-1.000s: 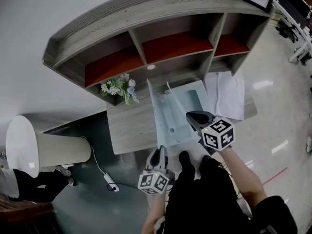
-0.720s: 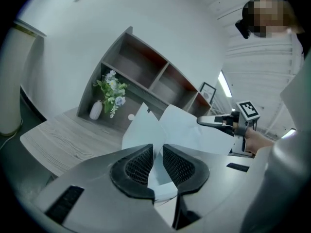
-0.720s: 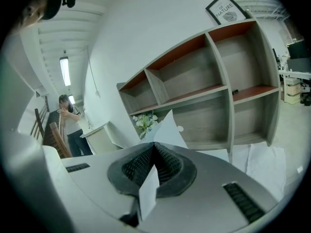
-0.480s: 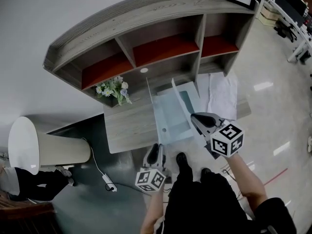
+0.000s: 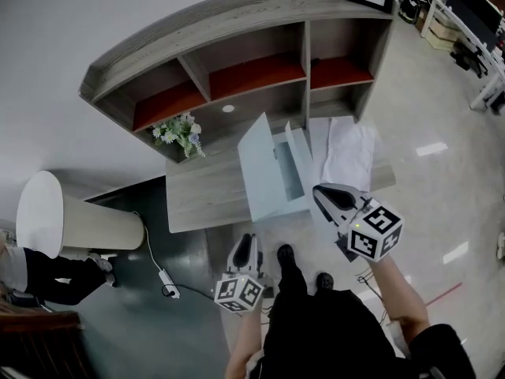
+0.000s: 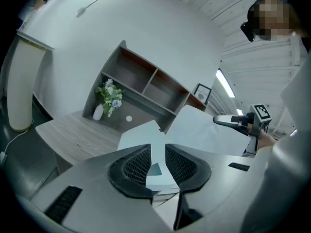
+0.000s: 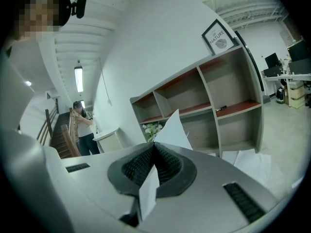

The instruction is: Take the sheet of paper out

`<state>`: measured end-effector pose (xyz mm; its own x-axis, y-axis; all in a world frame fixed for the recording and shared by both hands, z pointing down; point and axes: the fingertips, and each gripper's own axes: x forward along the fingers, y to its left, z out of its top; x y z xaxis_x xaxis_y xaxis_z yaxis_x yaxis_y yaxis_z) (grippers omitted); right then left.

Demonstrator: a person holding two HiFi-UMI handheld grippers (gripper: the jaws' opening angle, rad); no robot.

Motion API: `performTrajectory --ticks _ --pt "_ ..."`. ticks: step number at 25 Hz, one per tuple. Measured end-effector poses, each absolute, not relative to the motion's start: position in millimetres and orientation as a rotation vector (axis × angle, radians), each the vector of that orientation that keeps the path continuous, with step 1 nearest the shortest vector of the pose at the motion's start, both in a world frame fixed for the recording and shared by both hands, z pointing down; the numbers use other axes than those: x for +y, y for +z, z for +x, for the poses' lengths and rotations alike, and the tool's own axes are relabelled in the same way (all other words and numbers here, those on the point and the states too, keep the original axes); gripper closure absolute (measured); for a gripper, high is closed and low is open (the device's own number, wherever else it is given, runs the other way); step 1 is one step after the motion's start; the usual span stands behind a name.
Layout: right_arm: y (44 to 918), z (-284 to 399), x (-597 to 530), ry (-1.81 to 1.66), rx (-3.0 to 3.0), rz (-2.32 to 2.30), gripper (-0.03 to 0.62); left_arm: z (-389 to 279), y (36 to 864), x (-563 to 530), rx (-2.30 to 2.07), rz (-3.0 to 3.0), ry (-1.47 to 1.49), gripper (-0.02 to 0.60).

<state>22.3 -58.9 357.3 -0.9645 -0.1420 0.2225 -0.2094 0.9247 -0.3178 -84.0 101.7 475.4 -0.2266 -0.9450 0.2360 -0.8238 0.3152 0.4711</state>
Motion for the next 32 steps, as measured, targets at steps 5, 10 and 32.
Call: performTrajectory --ticks 5,10,32 --pt "344 66 -50 0.522 -2.935 0.262 0.582 -50 461 107 -2.134 1.580 -0.341 0.494" --pt "332 112 -40 0.517 -2.979 0.265 0.582 -11 442 110 -2.149 1.636 -0.335 0.501" --pt "288 204 3 0.270 -3.093 0.251 0.582 98 347 105 -2.204 1.902 -0.178 0.568"
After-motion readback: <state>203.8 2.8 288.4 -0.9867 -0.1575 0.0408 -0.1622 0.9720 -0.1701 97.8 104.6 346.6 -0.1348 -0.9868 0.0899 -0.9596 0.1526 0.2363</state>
